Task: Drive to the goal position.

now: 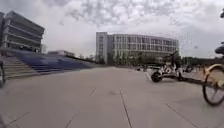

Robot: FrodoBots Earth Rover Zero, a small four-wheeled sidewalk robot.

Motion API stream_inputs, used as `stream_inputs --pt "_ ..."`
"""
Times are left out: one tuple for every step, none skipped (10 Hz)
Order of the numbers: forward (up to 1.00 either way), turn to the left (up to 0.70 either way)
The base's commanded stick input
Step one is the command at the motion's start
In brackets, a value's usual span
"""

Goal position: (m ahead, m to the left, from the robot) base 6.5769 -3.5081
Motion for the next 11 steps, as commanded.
stream_inputs --pt "0.70 0.00" --pt "0.70 0.00" --pt "0.70 0.00" --pt "0.70 0.00" --pt "0.70 0.00" --pt "0.70 0.00" --pt "0.70 -0.02" --pt "0.70 -0.03" --pt "0.70 -0.03" --pt "0.70 -0.02" --pt "0.70 0.00"
